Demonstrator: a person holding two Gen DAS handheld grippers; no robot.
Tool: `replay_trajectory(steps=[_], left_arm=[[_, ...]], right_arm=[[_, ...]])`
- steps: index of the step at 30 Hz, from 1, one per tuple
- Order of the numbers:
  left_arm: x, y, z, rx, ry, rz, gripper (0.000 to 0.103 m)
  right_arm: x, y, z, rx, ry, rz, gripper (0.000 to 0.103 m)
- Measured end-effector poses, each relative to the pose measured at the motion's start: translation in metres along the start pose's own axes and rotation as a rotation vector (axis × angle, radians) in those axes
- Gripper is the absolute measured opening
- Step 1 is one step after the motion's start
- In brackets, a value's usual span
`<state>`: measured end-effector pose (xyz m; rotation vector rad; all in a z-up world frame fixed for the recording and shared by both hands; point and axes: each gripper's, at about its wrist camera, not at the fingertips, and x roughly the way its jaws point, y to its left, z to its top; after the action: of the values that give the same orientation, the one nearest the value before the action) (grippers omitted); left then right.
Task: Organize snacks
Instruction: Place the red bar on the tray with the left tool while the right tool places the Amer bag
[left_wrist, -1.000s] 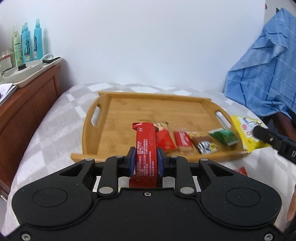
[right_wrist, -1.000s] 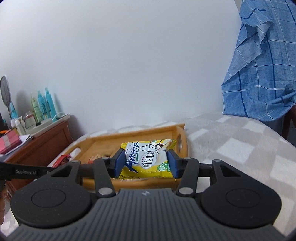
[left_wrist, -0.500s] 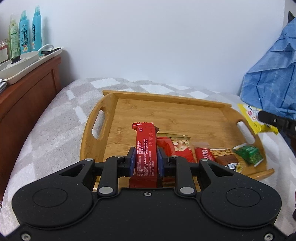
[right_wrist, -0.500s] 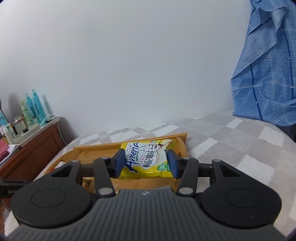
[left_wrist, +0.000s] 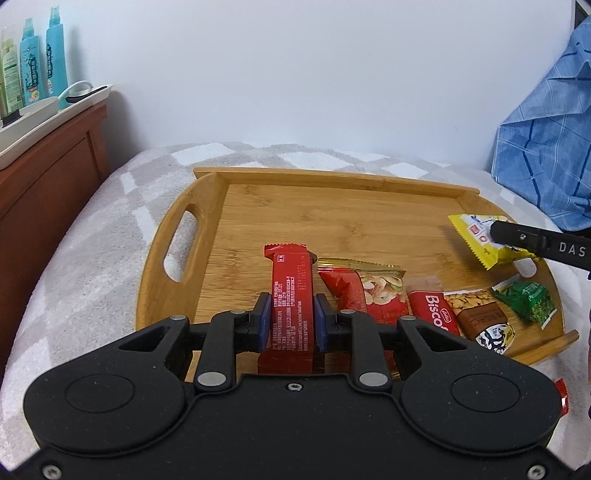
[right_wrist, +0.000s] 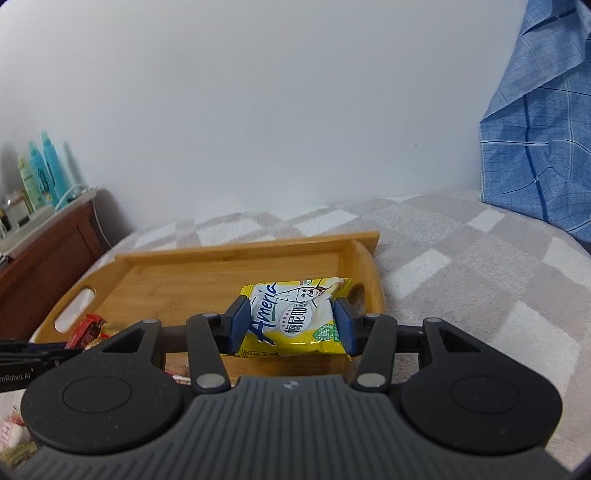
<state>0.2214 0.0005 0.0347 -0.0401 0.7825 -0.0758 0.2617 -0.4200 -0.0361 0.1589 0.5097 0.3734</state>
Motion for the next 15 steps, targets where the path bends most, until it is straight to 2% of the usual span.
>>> replay_trajectory(steps=[15], left_arm=[[0.009, -0.011, 0.000, 0.008, 0.000, -0.016, 0.023]], right_arm=[[0.014, 0.004, -0.008, 0.000, 0.048, -0.004, 0.053]])
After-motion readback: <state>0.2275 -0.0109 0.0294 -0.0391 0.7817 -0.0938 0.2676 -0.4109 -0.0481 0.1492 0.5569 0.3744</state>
